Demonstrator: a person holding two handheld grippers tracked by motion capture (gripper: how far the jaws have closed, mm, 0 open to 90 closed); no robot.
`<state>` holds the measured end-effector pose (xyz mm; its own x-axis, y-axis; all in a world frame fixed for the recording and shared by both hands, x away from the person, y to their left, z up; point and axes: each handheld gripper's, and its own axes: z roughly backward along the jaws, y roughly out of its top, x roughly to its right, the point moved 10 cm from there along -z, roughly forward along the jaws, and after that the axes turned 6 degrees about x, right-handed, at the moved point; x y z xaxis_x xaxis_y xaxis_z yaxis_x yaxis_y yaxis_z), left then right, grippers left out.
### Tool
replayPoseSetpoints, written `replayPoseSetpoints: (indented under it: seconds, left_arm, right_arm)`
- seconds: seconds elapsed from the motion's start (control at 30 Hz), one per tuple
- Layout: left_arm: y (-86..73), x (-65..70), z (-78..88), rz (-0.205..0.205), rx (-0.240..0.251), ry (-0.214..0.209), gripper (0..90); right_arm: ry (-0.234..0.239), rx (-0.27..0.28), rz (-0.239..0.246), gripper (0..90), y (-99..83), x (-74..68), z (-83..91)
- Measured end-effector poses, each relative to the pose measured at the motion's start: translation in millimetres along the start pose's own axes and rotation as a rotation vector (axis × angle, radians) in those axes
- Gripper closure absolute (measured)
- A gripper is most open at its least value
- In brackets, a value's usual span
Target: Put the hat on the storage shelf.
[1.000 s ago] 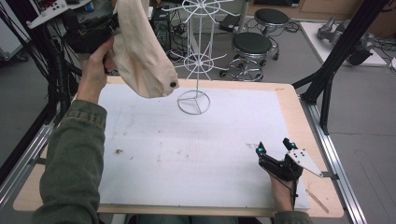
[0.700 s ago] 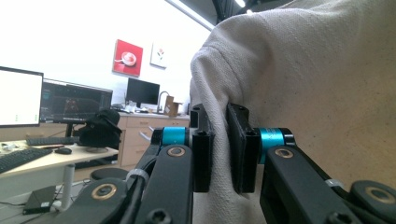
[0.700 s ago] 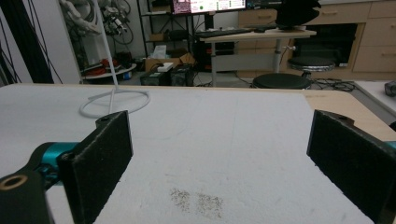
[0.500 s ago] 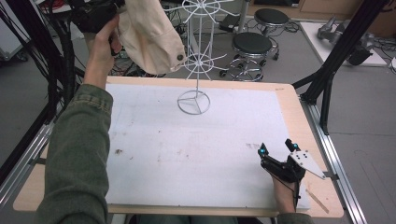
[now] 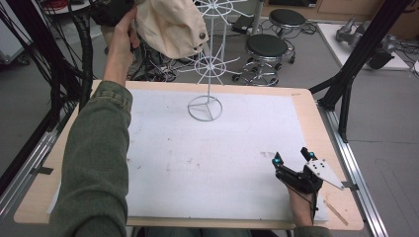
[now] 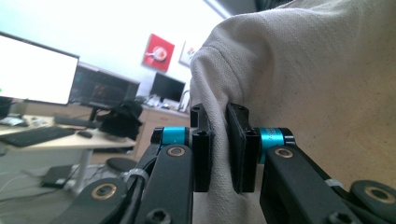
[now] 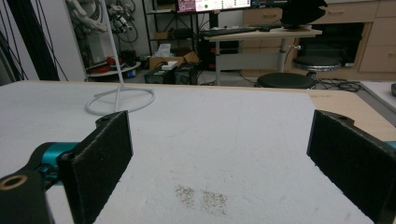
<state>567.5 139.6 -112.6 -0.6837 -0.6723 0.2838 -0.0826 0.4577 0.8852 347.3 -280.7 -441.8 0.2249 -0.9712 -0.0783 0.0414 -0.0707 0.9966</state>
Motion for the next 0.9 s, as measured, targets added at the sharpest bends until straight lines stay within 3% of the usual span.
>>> replayPoseSetpoints:
  seconds: [0.2, 0.37, 0.53, 0.7, 0.83, 0.9]
  left_arm:
    - [-9.1, -6.2, -7.8, -0.062, -0.057, 0.072, 80.6]
    - [-11.0, -11.5, -14.0, -0.067, -0.075, 0.162, 80.6]
    - [-18.6, -6.1, -21.7, -0.081, -0.131, 0.181, 80.2]
    - [-23.9, -5.8, -23.0, -0.187, -0.188, 0.251, 79.4]
    - [-30.8, -10.9, -20.2, -0.226, -0.247, 0.283, 78.9]
    - [-37.0, -15.5, -18.2, -0.225, -0.287, 0.292, 77.3]
  right_arm:
    - [0.008, 0.000, 0.006, 5.9, -0.2, -3.1, 0.4]
    - [0.013, -0.008, 0.006, 5.9, -1.7, -4.6, -0.8]
    - [0.014, -0.007, 0.006, 5.9, -1.6, -4.7, -0.6]
    - [0.021, -0.004, 0.009, 5.9, -1.3, -5.8, -0.7]
    - [0.023, -0.003, 0.012, 5.9, -1.1, -6.4, -0.6]
    - [0.022, -0.003, 0.013, 5.9, -1.1, -6.3, -0.7]
